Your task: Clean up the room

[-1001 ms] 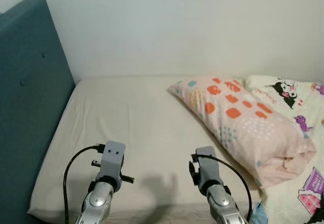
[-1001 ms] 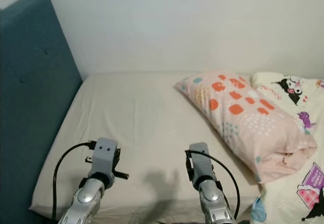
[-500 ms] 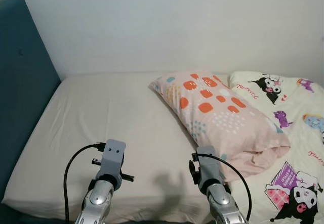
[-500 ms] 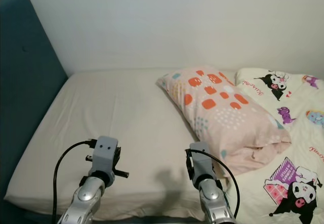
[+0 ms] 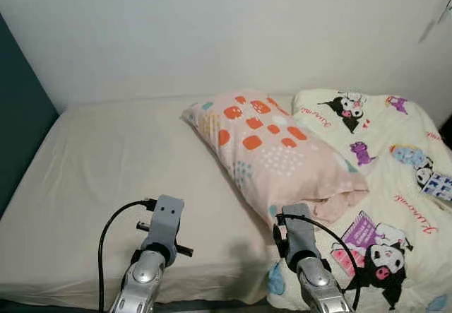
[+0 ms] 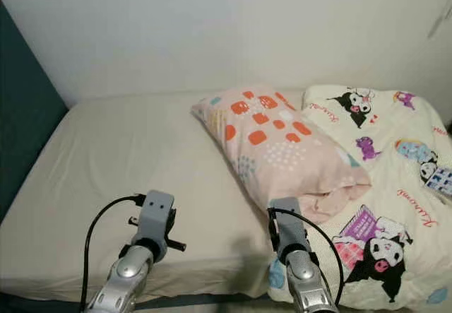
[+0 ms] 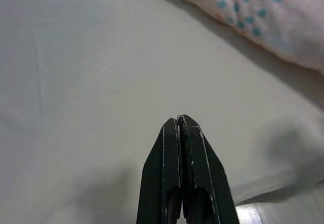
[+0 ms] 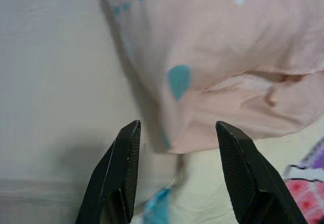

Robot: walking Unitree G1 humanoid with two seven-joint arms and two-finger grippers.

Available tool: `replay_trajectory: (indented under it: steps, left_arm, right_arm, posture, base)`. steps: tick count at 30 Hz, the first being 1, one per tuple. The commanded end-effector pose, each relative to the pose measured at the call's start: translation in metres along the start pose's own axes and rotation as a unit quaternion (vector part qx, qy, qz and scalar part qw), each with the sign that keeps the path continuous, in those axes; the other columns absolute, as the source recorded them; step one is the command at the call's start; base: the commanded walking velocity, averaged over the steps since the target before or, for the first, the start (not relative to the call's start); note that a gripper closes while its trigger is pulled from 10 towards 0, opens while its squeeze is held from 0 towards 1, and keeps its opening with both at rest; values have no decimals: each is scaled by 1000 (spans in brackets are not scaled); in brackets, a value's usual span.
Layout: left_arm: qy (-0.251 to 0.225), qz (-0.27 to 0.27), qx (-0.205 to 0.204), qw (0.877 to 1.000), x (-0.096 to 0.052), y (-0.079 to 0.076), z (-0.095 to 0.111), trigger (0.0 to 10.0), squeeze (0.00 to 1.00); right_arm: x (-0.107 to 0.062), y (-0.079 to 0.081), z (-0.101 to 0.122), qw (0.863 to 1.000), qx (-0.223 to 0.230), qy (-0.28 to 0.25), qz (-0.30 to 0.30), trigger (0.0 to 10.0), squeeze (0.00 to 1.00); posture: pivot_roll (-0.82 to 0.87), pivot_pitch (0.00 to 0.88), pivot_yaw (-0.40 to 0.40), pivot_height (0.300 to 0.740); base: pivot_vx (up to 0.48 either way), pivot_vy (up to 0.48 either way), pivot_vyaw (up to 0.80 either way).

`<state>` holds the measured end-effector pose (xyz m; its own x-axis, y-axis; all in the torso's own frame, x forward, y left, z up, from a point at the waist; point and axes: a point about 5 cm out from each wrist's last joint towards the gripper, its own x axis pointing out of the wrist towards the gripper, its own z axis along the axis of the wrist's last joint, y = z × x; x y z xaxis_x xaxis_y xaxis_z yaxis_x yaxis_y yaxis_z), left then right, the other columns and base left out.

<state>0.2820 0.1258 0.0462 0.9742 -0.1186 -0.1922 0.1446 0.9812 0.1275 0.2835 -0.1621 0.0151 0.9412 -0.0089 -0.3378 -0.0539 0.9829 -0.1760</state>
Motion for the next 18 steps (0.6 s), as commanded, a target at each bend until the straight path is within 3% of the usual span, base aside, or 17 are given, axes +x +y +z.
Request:
replay_trajectory:
  steps: [1,18]
  left_arm:
    - [14,9,4,1000,-2,5,-6,10000,0]
    - [5,18,3,1000,-2,4,-4,10000,0]
  right_arm:
    - [-1,5,-4,1000,10,8,2,10000,0]
    - [2,1,0,1000,6,0,-1,10000,0]
  posture:
    - [38,113,-31,740]
    - [32,114,-34,740]
  base:
    - [0,0,0]
    - [0,0,0]
